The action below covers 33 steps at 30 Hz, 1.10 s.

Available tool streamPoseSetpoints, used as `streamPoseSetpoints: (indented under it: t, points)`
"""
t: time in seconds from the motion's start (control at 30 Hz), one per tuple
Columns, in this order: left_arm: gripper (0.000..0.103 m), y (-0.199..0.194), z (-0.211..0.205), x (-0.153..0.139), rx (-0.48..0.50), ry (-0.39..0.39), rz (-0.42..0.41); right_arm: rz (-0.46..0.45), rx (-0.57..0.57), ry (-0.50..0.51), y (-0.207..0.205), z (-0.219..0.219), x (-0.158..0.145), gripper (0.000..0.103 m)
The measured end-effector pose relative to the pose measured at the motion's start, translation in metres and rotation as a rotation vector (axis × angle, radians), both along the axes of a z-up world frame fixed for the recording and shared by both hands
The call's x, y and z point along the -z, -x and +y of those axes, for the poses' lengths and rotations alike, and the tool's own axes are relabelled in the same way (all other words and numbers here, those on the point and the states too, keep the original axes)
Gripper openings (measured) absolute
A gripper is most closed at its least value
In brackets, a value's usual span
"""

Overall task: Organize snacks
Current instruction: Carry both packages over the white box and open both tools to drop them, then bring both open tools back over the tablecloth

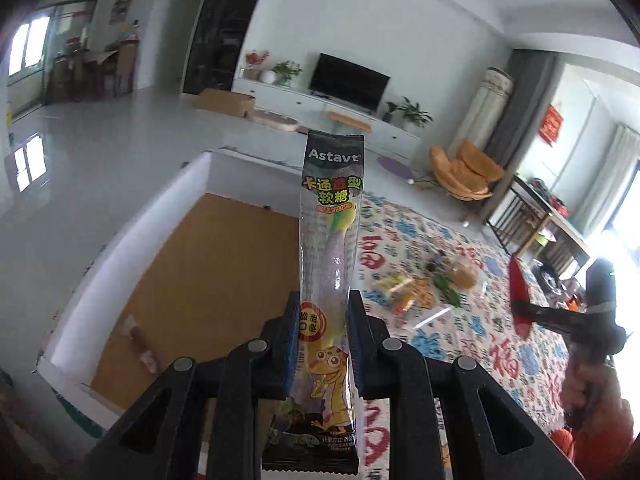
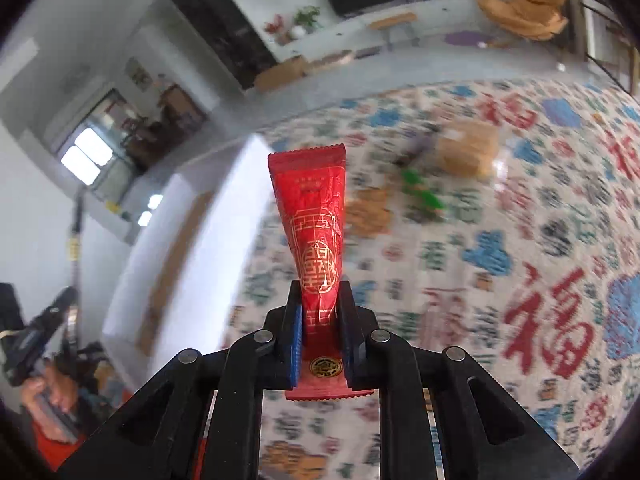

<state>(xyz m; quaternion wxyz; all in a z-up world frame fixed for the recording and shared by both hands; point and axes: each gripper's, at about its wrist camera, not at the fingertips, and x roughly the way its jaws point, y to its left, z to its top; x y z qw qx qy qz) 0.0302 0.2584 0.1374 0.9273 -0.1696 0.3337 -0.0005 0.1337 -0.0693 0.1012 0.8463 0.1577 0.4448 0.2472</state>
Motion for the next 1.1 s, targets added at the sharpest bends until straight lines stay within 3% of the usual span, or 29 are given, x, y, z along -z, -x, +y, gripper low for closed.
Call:
streamPoseSetpoints:
  t: [0.13,0.17,0.2,0.23,0.27,0.3,0.37,0.43,0.53,0.67,0.77,0.83,0.93,1.03,1.1]
  points:
    - [0.023,-0.014,0.036,0.021,-0.109,-0.072,0.08,-0.081,-0.198,-0.086,0.015,0.099,-0.046,0.017]
    - [0.034,-0.018,0.042,0.027,-0.143,-0.095,0.103,-0.096,-0.238,-0.094,0.015,0.124,-0.052,0.021]
    - [0.053,-0.019,0.046,0.033,-0.174,-0.113,0.119,-0.115,-0.264,-0.096,0.016,0.143,-0.058,0.024]
    - [0.064,-0.019,0.049,0.036,-0.207,-0.128,0.128,-0.136,-0.277,-0.095,0.016,0.161,-0.061,0.038]
    - [0.079,-0.017,0.051,0.041,-0.234,-0.139,0.127,-0.152,-0.283,-0.086,0.017,0.173,-0.062,0.065]
    - [0.081,-0.013,0.051,0.04,-0.258,-0.144,0.11,-0.177,-0.274,-0.064,0.017,0.181,-0.064,0.071]
    - [0.083,-0.005,0.045,0.042,-0.256,-0.129,0.078,-0.262,-0.23,-0.001,0.022,0.181,-0.064,0.071]
    - [0.085,-0.002,0.031,0.042,-0.23,-0.109,0.065,-0.333,-0.187,0.07,0.033,0.166,-0.057,0.075]
    - [0.086,0.003,-0.01,0.038,-0.113,-0.073,0.04,-0.341,-0.099,0.228,0.037,0.122,-0.02,0.078]
    - [0.102,0.004,-0.105,0.036,0.163,-0.074,0.021,-0.2,0.044,0.486,0.034,0.034,0.074,0.077]
    - [0.103,-0.009,-0.184,0.061,0.344,-0.106,0.062,-0.104,0.184,0.606,0.04,-0.041,0.122,0.077]
    - [0.103,-0.033,-0.225,0.093,0.394,-0.125,0.139,-0.052,0.278,0.62,0.047,-0.085,0.137,0.077]
    - [0.102,-0.075,-0.269,0.154,0.38,-0.118,0.259,-0.032,0.387,0.549,0.058,-0.127,0.14,0.078]
    - [0.102,-0.108,-0.303,0.189,0.366,-0.118,0.287,-0.011,0.412,0.507,0.054,-0.144,0.142,0.081]
    - [0.103,-0.127,-0.322,0.197,0.33,-0.198,0.251,-0.013,0.424,0.503,0.052,-0.147,0.145,0.086]
